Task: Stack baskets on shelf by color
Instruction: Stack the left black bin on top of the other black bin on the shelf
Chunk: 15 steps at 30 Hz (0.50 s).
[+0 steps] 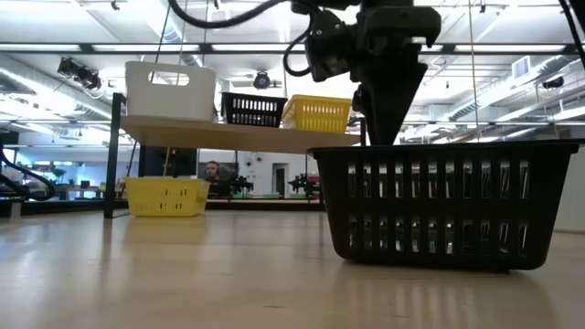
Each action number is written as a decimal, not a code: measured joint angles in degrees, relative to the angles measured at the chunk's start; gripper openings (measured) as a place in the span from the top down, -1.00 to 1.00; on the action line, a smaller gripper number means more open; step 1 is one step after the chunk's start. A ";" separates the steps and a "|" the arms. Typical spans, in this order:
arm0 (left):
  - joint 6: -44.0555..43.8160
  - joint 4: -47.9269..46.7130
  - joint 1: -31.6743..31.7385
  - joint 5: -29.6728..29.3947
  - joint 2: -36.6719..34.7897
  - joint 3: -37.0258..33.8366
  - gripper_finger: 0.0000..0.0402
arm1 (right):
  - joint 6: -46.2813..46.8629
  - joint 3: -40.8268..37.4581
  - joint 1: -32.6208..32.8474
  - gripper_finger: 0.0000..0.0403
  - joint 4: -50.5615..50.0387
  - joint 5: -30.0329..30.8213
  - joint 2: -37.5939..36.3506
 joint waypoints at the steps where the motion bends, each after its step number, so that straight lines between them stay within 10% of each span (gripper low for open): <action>1: 0.00 0.00 -0.01 0.00 0.00 0.00 0.40 | 0.36 0.00 0.40 0.01 0.21 0.01 0.00; 15: -0.02 -0.07 -0.01 0.00 0.00 -0.01 0.40 | 3.07 -7.34 4.08 0.01 10.00 2.76 -0.02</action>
